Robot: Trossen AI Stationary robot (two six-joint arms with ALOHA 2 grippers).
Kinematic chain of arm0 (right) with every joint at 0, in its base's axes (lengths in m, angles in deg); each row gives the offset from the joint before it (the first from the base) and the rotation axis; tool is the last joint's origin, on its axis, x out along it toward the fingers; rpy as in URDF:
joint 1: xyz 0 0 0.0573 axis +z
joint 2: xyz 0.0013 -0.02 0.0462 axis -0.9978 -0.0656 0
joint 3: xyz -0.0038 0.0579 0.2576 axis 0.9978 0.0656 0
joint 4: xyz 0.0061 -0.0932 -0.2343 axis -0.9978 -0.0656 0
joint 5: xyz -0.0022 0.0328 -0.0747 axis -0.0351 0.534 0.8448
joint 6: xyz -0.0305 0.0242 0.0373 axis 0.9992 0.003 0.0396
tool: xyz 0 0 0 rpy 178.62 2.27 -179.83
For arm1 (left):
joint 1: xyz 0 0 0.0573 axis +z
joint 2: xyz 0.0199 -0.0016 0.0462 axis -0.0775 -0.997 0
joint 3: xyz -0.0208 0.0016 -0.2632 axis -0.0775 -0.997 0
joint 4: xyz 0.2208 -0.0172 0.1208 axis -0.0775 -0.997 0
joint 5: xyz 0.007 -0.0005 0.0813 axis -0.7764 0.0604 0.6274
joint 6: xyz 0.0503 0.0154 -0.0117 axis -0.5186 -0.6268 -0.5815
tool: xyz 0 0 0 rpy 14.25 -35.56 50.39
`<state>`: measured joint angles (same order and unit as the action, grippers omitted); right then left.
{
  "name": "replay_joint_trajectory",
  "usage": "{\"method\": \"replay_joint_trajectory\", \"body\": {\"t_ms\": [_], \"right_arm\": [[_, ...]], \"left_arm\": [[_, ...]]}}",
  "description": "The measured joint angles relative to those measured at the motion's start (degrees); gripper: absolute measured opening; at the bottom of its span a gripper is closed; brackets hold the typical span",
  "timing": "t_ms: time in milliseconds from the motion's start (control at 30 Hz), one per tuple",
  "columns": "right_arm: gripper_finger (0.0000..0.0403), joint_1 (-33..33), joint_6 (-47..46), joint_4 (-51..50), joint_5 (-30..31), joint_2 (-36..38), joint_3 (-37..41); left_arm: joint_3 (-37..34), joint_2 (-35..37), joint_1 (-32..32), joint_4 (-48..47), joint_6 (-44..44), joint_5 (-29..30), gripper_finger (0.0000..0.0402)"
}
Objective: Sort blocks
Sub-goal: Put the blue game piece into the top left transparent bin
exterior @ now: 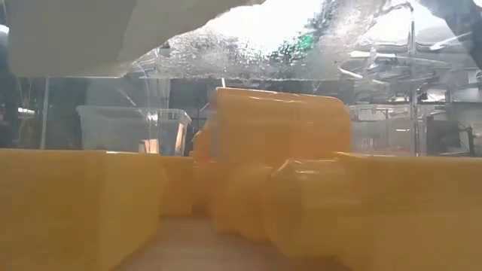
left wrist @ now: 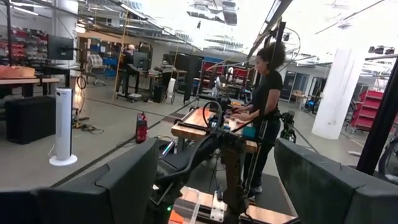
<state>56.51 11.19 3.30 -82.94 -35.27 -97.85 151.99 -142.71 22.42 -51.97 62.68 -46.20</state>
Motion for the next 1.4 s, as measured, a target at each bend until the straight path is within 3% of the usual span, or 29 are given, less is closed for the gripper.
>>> {"method": "replay_joint_trajectory", "body": {"t_ms": [333, 567, 800, 933, 1100, 1267, 1400], "right_arm": [[0.0316, -1.10, 9.37, 10.52, 4.51, 0.78, 11.28], [0.0316, -1.03, 13.27, 17.71, 3.03, 0.77, 11.44], [0.0311, -0.98, 15.28, 17.87, 0.60, -2.37, 11.53], [0.0269, -0.65, 12.34, 18.68, 0.68, -3.98, 11.53], [0.0137, 0.31, 7.12, 15.83, 0.82, -3.29, 10.97], [0.0132, 0.51, 0.22, 8.60, -4.89, 1.07, 7.54], [0.0132, 0.99, -6.39, 10.11, -9.77, 7.44, 5.11]], "left_arm": [[0.00, -0.02, -0.02, -0.01, 1.55, 0.17, 0.0307], [0.00, -0.11, -0.02, 0.01, 3.12, 0.79, 0.0307], [0.00, -0.11, -0.02, 0.01, 4.55, 0.81, 0.0307], [0.00, -0.11, -0.02, 0.01, 4.57, 0.83, 0.0307], [0.00, -0.11, -0.02, 0.45, 4.53, 0.83, 0.0307], [0.00, -0.11, 0.09, 3.83, 1.91, 0.97, 0.0307], [0.00, -0.11, 0.11, 7.15, -1.73, 1.01, 0.0307]]}}
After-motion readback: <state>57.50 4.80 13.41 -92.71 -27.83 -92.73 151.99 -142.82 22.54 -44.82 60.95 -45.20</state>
